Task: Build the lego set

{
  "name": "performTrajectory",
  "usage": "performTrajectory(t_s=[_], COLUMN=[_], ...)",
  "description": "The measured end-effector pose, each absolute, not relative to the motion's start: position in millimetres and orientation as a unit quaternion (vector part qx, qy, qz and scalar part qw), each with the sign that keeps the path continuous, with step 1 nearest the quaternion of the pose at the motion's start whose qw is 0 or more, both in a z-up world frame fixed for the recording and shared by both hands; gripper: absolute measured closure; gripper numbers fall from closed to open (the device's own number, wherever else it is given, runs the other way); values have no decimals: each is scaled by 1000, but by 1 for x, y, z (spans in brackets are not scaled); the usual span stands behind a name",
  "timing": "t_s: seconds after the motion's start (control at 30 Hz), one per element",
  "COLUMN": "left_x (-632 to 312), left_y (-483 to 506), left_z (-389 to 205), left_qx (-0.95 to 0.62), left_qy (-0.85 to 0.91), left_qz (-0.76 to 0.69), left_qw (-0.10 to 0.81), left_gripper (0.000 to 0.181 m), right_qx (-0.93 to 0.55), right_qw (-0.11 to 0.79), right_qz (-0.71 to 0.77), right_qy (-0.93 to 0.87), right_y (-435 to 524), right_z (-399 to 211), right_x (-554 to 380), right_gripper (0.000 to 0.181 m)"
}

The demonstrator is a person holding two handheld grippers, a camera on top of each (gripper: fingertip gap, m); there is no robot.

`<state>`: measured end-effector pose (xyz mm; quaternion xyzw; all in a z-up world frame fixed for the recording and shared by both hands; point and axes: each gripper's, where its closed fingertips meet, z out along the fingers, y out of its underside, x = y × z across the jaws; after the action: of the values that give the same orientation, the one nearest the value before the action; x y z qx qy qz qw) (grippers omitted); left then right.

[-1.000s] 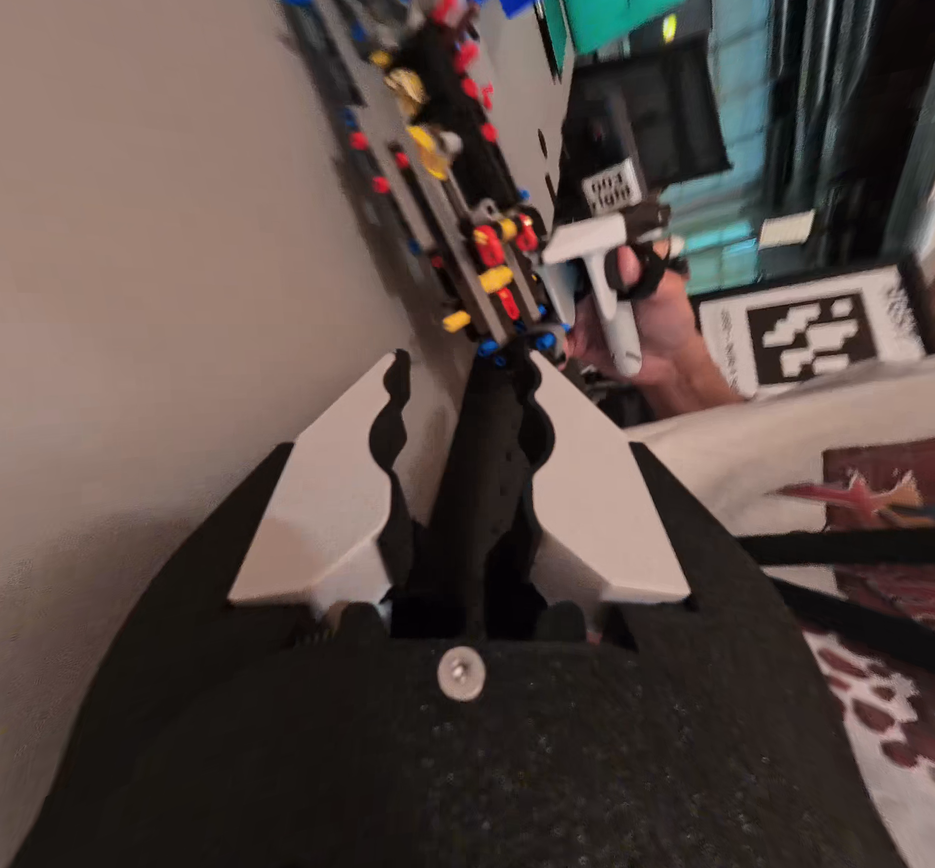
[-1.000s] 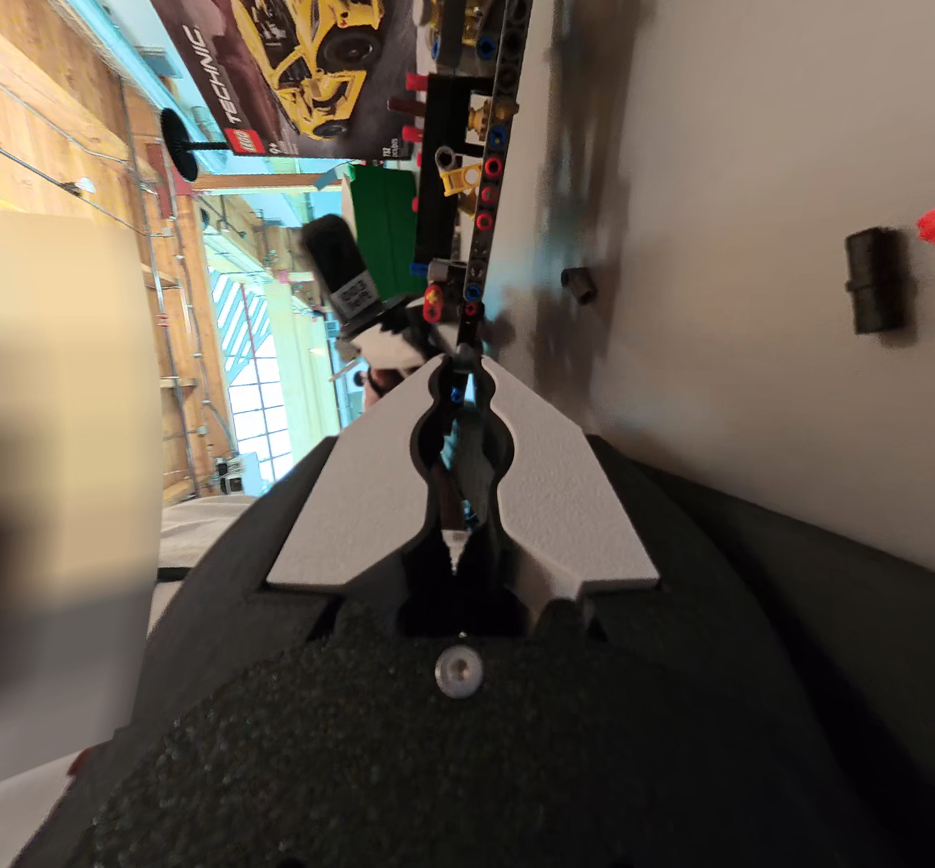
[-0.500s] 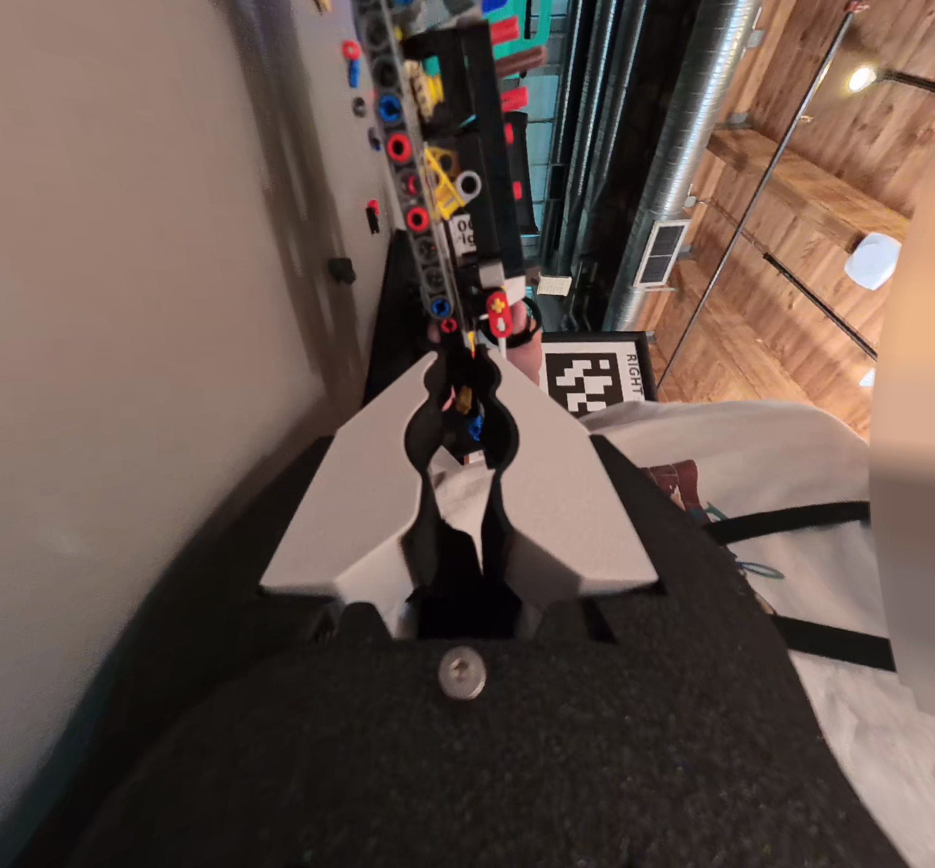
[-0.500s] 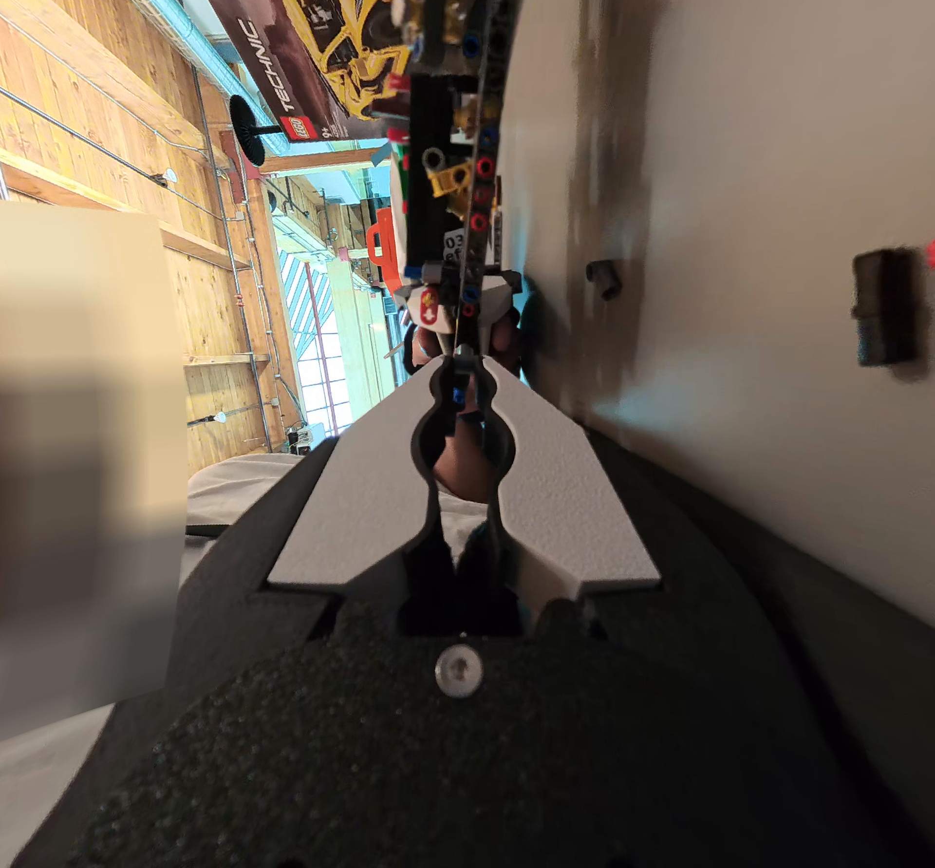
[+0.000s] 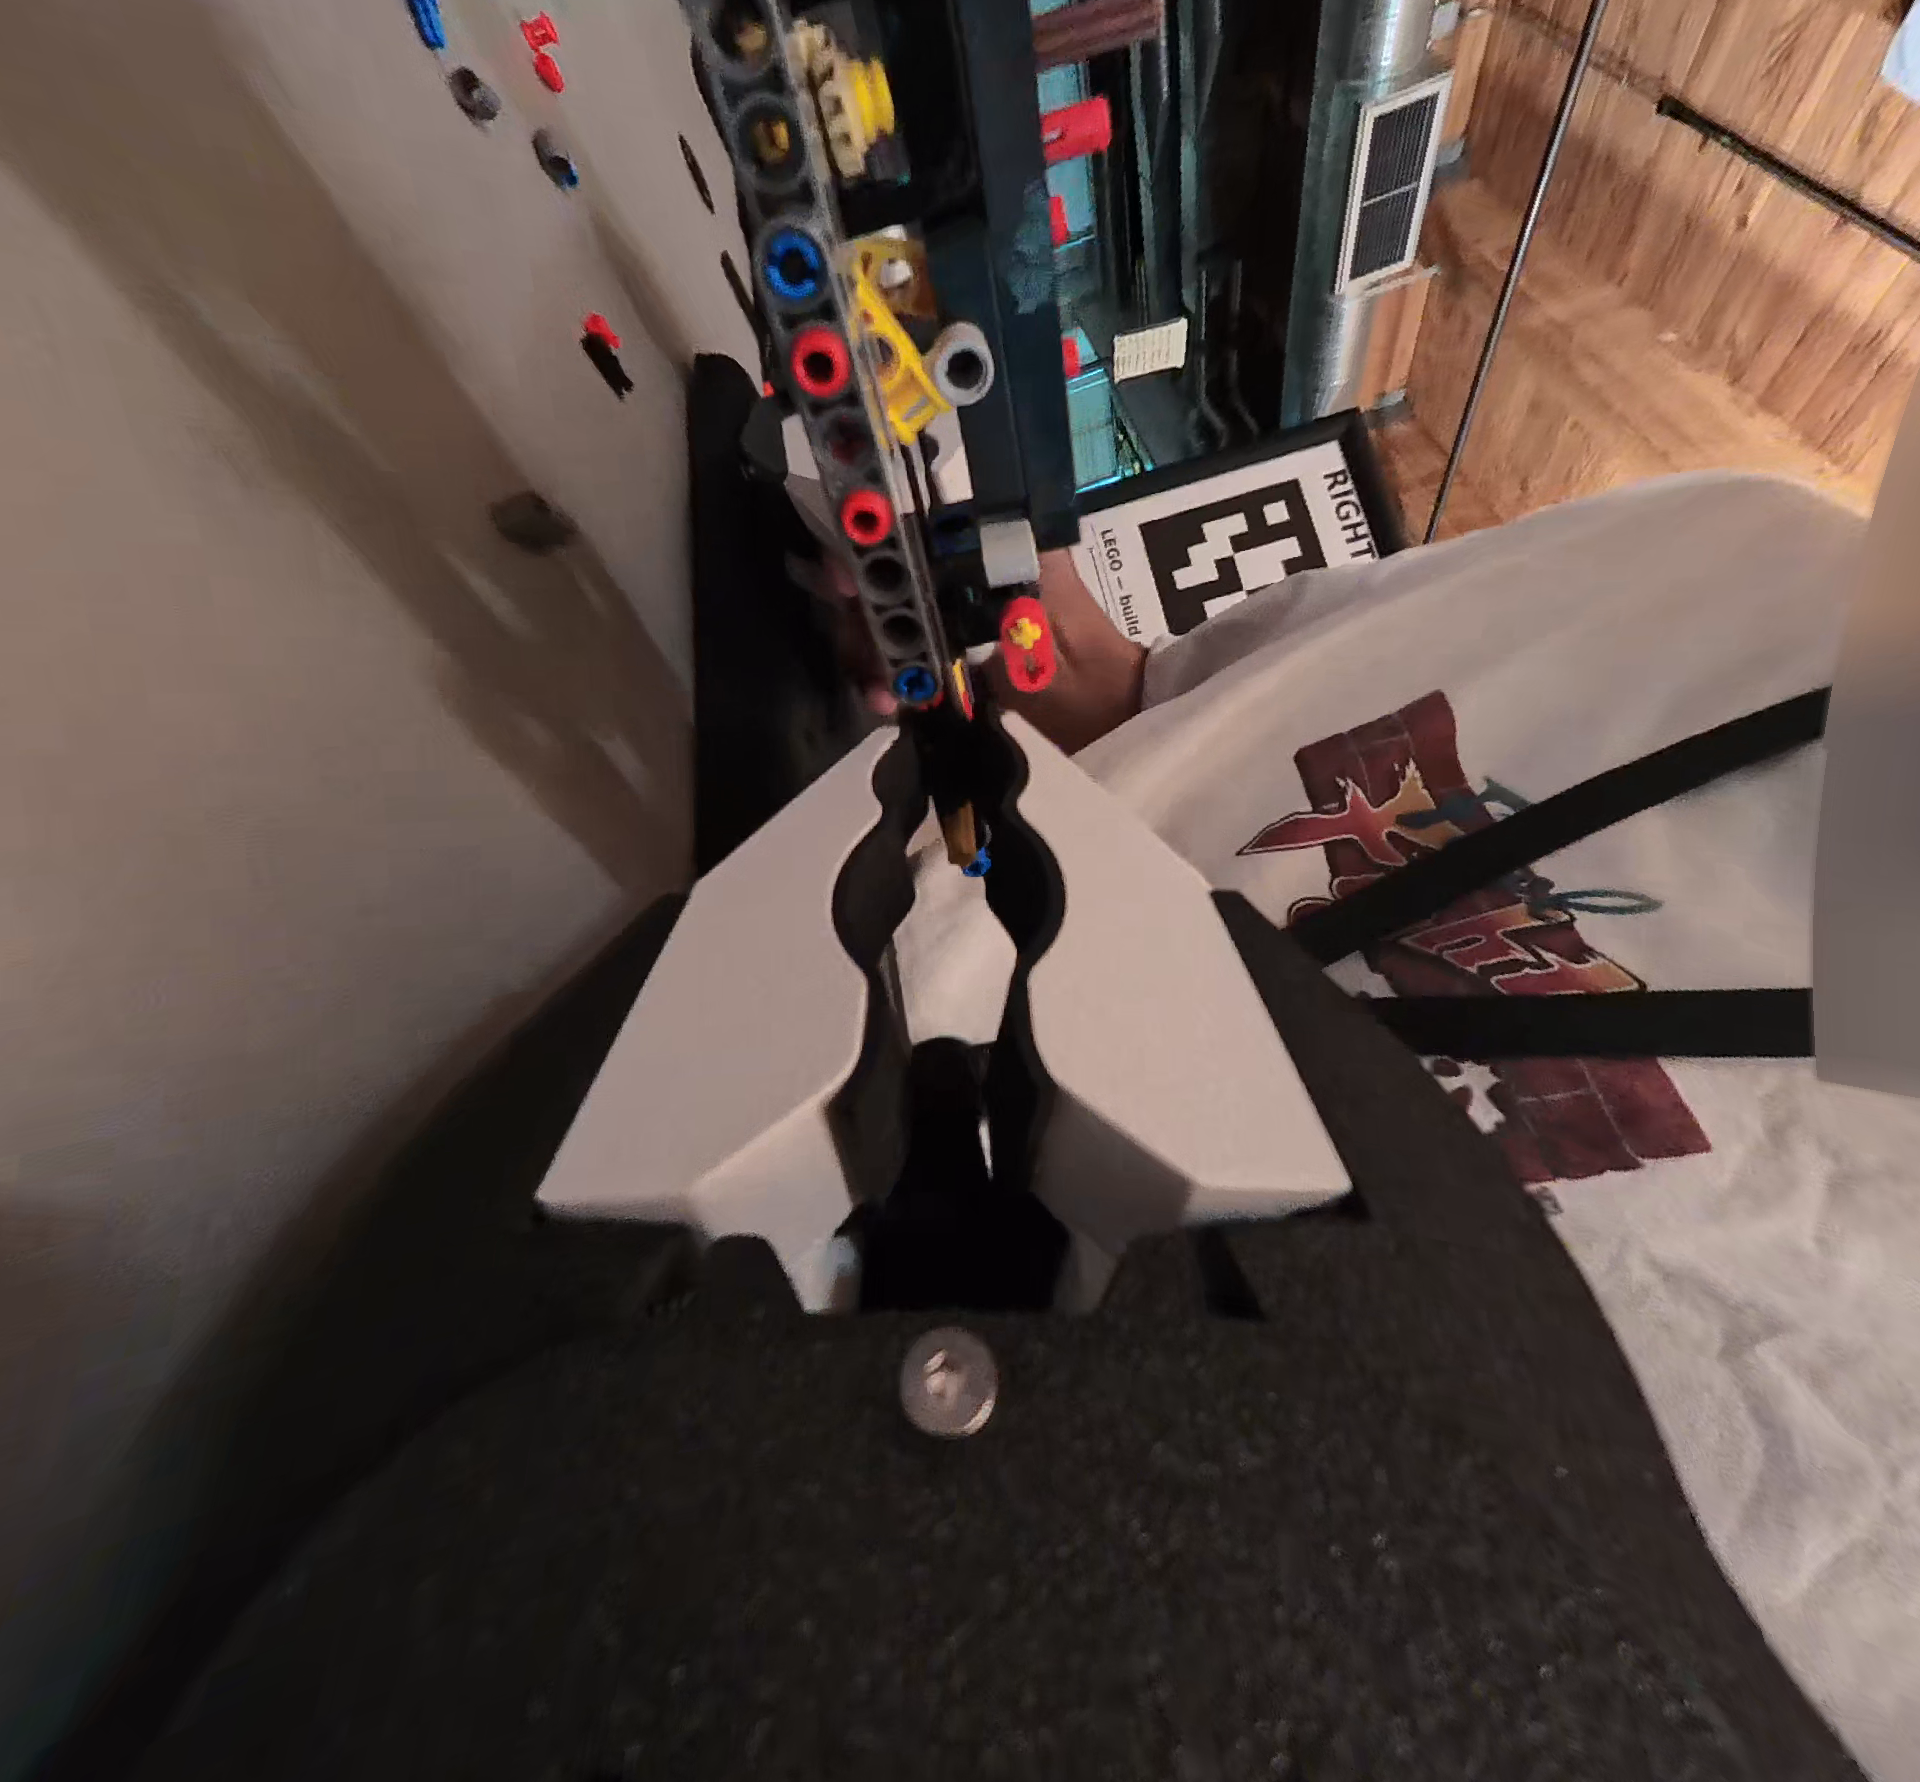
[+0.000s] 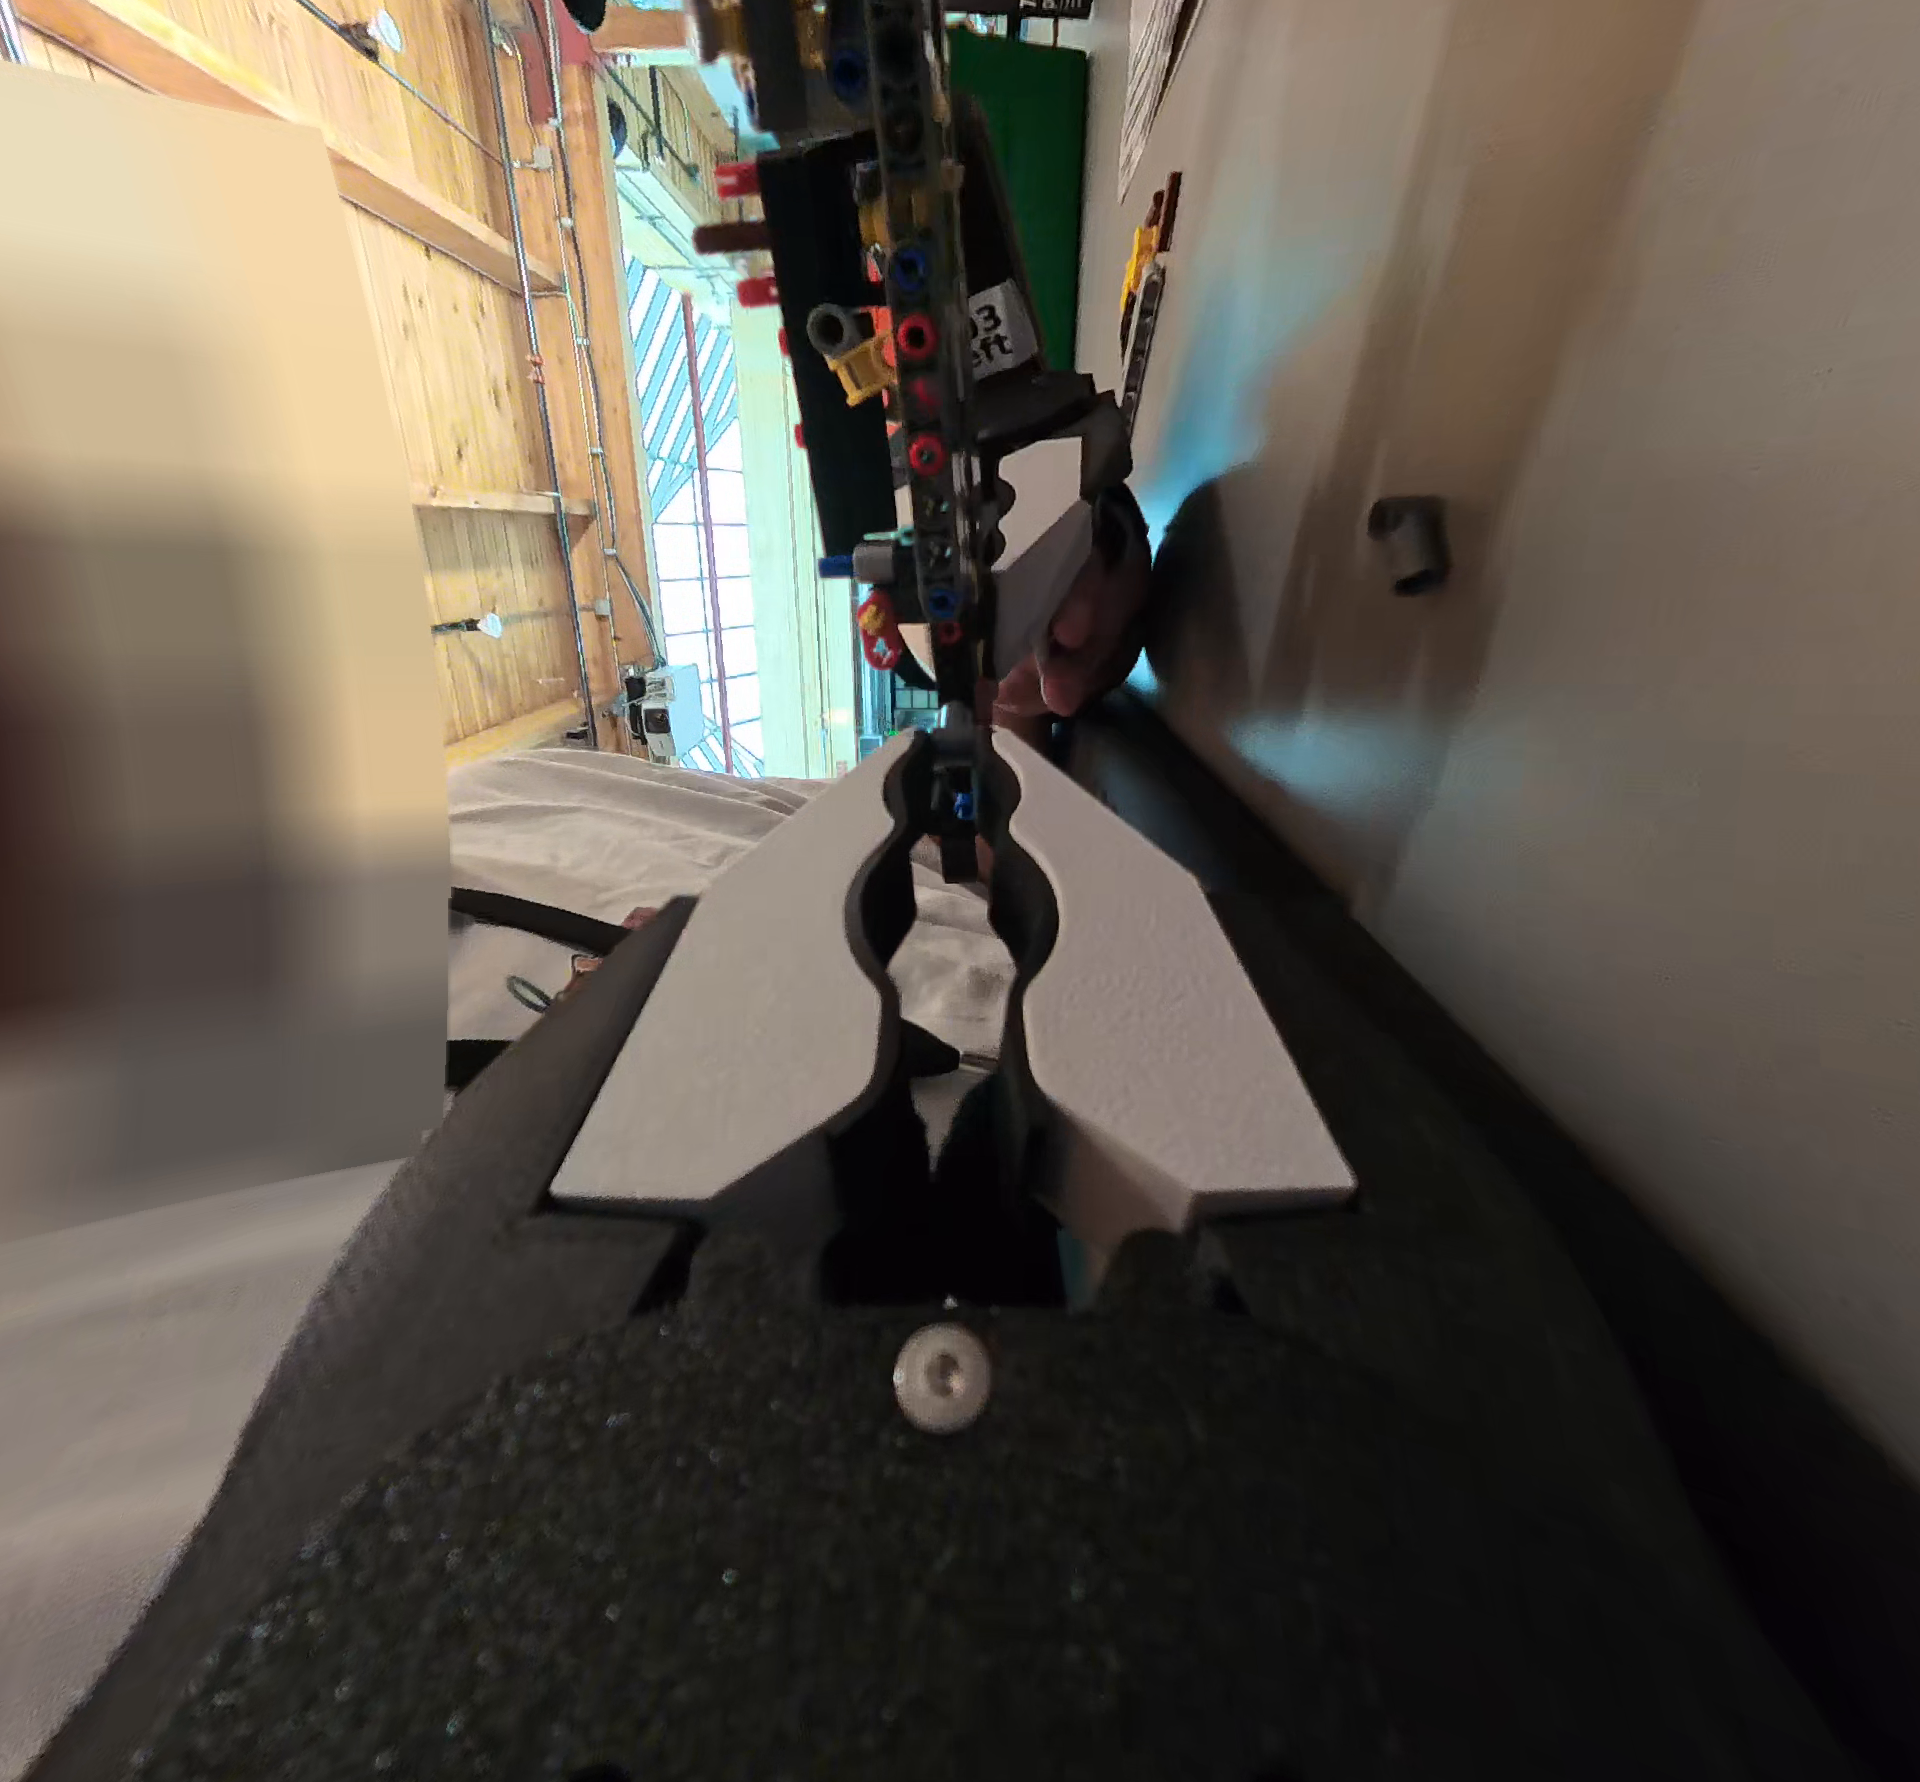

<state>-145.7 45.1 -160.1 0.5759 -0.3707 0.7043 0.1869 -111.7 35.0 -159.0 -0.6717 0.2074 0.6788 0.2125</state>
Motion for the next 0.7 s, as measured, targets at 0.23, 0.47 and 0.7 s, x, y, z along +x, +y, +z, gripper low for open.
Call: performTrajectory(t_s=[0.23, 0.47, 0.7], left_x=[-146, -146, -146], left_y=[42, 40, 36], left_z=[-164, -162, -163], left_qx=[578, 573, 569], left_qy=[-396, -401, -411], left_qz=[692, 695, 691], left_qw=[174, 168, 171], left_gripper=[174, 174, 174], right_qx=[-689, -685, -686], right_qw=[223, 228, 227], right_qz=[663, 667, 667], right_qy=[188, 183, 178], right_y=[33, 32, 31], right_z=[-162, -160, -160], right_x=[-113, -114, -115], right_gripper=[175, 175, 175])
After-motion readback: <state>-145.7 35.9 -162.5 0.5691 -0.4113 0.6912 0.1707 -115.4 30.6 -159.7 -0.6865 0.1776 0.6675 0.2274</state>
